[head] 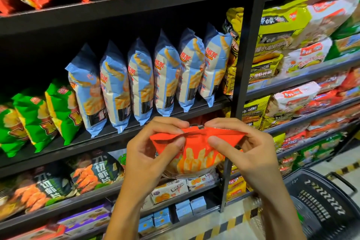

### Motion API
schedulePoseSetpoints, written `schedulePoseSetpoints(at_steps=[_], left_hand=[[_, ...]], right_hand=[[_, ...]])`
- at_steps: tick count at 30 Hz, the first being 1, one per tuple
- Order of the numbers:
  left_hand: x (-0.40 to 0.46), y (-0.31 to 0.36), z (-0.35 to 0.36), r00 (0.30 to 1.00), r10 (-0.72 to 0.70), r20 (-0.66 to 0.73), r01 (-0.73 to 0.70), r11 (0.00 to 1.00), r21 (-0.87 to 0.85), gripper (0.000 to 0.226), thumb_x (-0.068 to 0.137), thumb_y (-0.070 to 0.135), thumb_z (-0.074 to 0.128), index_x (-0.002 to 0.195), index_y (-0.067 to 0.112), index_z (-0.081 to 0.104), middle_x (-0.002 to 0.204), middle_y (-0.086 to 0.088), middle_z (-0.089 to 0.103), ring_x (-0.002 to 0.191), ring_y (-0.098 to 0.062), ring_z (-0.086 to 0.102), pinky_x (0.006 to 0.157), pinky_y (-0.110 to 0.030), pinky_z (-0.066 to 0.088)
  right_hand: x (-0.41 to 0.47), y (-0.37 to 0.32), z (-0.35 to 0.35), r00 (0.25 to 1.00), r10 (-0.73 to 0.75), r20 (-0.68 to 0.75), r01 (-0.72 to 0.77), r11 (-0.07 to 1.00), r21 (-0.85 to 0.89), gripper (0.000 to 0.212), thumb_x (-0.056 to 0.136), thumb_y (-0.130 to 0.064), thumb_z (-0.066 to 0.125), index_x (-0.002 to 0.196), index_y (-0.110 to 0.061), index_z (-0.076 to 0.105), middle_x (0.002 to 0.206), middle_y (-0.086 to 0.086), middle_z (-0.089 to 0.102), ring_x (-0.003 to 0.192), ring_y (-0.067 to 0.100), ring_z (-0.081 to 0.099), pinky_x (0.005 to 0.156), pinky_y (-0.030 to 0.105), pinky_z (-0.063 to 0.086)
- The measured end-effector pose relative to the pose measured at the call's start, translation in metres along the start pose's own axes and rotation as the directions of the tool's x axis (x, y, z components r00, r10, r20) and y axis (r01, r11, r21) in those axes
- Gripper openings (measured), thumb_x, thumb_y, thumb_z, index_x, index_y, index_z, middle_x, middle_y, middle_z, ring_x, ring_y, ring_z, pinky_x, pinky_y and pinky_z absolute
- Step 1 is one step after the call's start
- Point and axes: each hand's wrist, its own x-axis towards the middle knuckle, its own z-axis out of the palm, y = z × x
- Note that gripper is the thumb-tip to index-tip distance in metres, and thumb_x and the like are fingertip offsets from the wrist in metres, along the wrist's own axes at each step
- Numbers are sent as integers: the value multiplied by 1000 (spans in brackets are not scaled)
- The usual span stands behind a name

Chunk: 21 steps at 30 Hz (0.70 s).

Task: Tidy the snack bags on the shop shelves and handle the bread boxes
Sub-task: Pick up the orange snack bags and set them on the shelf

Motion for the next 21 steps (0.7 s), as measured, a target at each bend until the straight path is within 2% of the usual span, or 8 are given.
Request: schedulePoseSetpoints(at_steps=[7,10,12,15,21], left_hand=[[-1,-4,-1,999,-45,-10,44,989,-142,10,88,13,71,97,16,71,110,-13,74,112,-39,68,95,-46,55],[-2,-4,2,989,-144,-28,130,949,-288,16,85,29,79,94,18,71,107,-11,73,111,-36,68,94,-41,54],[-3,-5,3,979,-203,-12,182,903,-388,24,82,37,83,92,19,70,104,-9,71,110,-32,68,94,-40,55],[-4,-7,2,967,-255,20,234,849,-474,27,79,38,85,89,18,71,101,-7,70,109,-28,68,95,-41,55],[-6,-12,1,951,-304,64,289,788,-544,26,77,37,86,85,18,72,96,-3,69,105,-23,67,93,-37,56]], right_hand=[[-1,1,6,986,-167,-10,167,986,21,12,87,-13,78,93,-23,78,104,1,77,106,27,72,93,32,54],[-2,0,9,976,-214,44,215,976,-22,2,89,-18,78,91,-18,78,103,1,76,104,28,73,94,37,55],[-3,-1,11,971,-230,60,233,971,-53,6,86,-11,77,91,-14,78,102,0,76,103,27,73,94,38,56],[-5,-3,12,961,-260,94,267,961,-72,11,84,-6,76,91,-14,77,101,-1,75,103,25,73,94,36,55],[-7,-2,9,953,-275,131,287,954,-83,12,83,-5,77,91,-13,78,101,-1,75,104,24,73,94,34,55]])
